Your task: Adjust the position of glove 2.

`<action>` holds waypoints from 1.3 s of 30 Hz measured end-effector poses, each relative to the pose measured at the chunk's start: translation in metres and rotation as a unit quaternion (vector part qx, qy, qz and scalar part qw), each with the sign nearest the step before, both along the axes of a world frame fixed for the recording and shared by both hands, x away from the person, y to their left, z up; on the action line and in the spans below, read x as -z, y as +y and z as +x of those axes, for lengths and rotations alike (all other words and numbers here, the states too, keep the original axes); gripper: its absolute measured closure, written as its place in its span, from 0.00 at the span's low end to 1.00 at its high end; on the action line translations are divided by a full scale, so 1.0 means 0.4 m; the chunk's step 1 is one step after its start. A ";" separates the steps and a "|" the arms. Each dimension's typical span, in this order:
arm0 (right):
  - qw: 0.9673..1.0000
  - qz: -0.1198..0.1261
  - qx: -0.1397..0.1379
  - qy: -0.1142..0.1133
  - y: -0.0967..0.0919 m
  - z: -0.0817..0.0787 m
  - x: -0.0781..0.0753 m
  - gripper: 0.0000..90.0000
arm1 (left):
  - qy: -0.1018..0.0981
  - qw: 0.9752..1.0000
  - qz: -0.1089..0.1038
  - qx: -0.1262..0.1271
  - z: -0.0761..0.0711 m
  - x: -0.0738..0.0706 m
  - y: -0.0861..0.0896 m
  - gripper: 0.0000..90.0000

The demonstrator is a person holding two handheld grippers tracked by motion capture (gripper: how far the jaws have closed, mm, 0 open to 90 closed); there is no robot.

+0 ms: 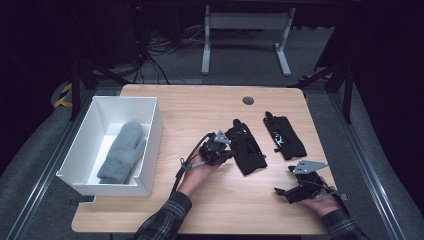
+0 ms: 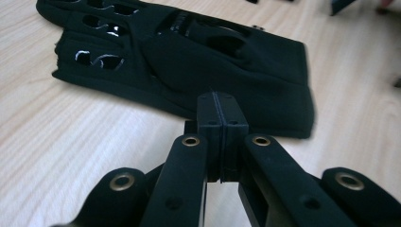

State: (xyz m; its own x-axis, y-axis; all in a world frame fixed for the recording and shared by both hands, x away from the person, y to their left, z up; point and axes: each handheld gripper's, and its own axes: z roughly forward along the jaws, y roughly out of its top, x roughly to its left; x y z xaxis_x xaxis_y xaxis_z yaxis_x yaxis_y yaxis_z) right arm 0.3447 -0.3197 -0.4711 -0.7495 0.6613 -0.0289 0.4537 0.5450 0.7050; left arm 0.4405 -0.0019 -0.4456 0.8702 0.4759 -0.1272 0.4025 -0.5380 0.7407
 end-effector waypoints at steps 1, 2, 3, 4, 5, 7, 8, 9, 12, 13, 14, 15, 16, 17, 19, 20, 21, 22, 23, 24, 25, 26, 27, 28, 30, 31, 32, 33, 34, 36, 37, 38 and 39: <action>1.000 0.000 0.000 0.000 0.000 0.000 0.000 0.00 | 0.000 1.000 -0.004 -0.003 0.005 0.004 -0.005 1.00; 1.000 0.000 0.000 0.000 0.000 0.000 0.000 0.00 | 0.000 1.000 -0.007 -0.004 0.008 0.007 -0.009 1.00; 1.000 0.000 0.000 0.000 0.000 0.000 0.000 0.00 | 0.006 1.000 -0.008 -0.002 0.014 0.014 -0.014 1.00; 1.000 0.000 0.000 0.000 0.000 0.000 0.000 0.00 | 0.008 1.000 -0.007 -0.001 0.016 0.020 -0.020 1.00; 1.000 0.000 0.000 0.000 0.000 0.000 0.000 0.00 | 0.011 1.000 -0.004 0.003 0.018 0.027 -0.027 1.00; 1.000 0.000 0.001 0.000 0.000 0.000 0.000 0.00 | 0.015 1.000 -0.003 0.008 0.021 0.037 -0.037 1.00; 1.000 0.000 0.000 0.000 0.000 0.000 0.000 0.00 | 0.016 1.000 -0.004 0.007 0.020 0.041 -0.042 1.00; 1.000 0.000 0.001 0.000 0.000 0.000 0.000 0.00 | 0.016 1.000 0.000 0.009 0.019 0.044 -0.047 1.00; 1.000 0.000 0.000 0.000 0.000 0.000 0.000 0.00 | 0.022 1.000 0.006 0.008 0.018 0.047 -0.055 1.00; 1.000 0.000 0.000 0.000 0.000 0.000 0.000 0.00 | 0.025 1.000 0.012 0.012 0.019 0.043 -0.055 1.00; 1.000 0.000 0.001 0.000 0.000 0.000 0.000 0.00 | 0.026 0.999 0.015 0.013 0.019 0.042 -0.055 1.00; 1.000 0.000 0.001 0.000 0.000 0.000 0.000 0.00 | 0.026 0.999 0.015 0.013 0.019 0.042 -0.055 1.00; 1.000 0.000 0.001 0.000 0.000 0.000 0.000 0.00 | 0.026 0.999 0.021 0.014 0.016 0.040 -0.051 1.00; 1.000 0.000 0.001 0.000 0.000 0.000 0.000 0.00 | 0.027 0.999 0.026 0.016 0.014 0.038 -0.048 1.00; 1.000 0.000 0.001 0.000 0.000 0.000 0.000 0.00 | 0.027 0.999 0.029 0.015 0.010 0.036 -0.045 1.00; 1.000 0.000 0.001 0.000 0.000 0.000 0.000 0.00 | 0.030 0.999 0.036 0.018 0.004 0.033 -0.036 1.00; 1.000 0.000 0.001 0.000 0.000 0.000 0.000 0.00 | 0.031 0.999 0.039 0.019 0.000 0.032 -0.032 1.00; 1.000 0.000 0.001 0.000 0.000 0.000 0.000 0.00 | 0.030 0.999 0.041 0.020 -0.003 0.031 -0.027 1.00; 1.000 0.000 0.001 0.000 0.000 0.000 0.000 0.00 | 0.033 0.998 0.044 0.022 -0.008 0.030 -0.021 1.00; 1.000 0.000 0.001 0.000 0.000 0.000 0.000 0.00 | 0.033 0.998 0.044 0.022 -0.008 0.030 -0.021 1.00; 1.000 0.000 0.001 0.000 0.000 0.000 0.000 0.00 | 0.034 0.998 0.045 0.023 -0.010 0.028 -0.018 1.00; 1.000 0.000 0.001 0.000 0.000 0.000 0.000 0.00 | 0.039 0.998 0.049 0.024 -0.014 0.026 -0.012 1.00; 1.000 0.000 0.001 0.000 0.000 0.000 0.000 0.00 | 0.039 0.998 0.050 0.025 -0.018 0.026 -0.008 1.00; 1.000 0.000 0.001 0.000 0.000 0.000 0.000 0.00 | 0.043 0.997 0.051 0.029 -0.022 0.025 -0.002 1.00; 1.000 0.000 0.001 0.000 0.000 0.000 0.000 0.00 | 0.048 0.997 0.058 0.036 -0.034 0.022 0.013 1.00; 1.000 0.000 0.001 0.000 0.000 0.000 0.000 0.00 | 0.049 0.996 0.058 0.035 -0.039 0.022 0.018 1.00; 1.000 0.000 0.001 0.000 0.000 0.000 0.000 0.00 | 0.051 0.996 0.060 0.038 -0.044 0.021 0.024 1.00; 1.000 0.000 0.001 0.000 0.000 0.000 0.000 0.00 | 0.053 0.996 0.061 0.040 -0.049 0.020 0.030 1.00; 1.000 0.000 0.001 0.000 0.000 0.000 0.000 0.00 | 0.055 0.996 0.060 0.040 -0.054 0.021 0.036 1.00; 1.000 0.000 0.001 0.000 0.000 0.000 0.000 0.00 | 0.060 0.996 0.059 0.044 -0.066 0.021 0.049 1.00; 1.000 0.000 0.001 0.000 0.000 0.000 0.000 0.00 | 0.060 0.996 0.059 0.044 -0.066 0.021 0.049 1.00; 1.000 0.000 0.001 0.000 0.000 0.000 0.000 0.00 | 0.059 0.995 0.063 0.048 -0.079 0.020 0.063 1.00; 1.000 0.000 0.001 0.000 0.000 0.000 0.000 0.00 | 0.059 0.995 0.066 0.049 -0.085 0.019 0.070 1.00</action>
State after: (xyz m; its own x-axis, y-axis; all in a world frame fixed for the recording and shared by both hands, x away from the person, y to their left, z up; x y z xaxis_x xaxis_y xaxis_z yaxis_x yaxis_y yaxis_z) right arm 0.3447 -0.3197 -0.4711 -0.7484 0.6627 -0.0283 0.4547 0.5437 0.7055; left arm 0.4065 0.0262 -0.4534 0.8962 0.4087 -0.1724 0.4225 -0.6685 0.6120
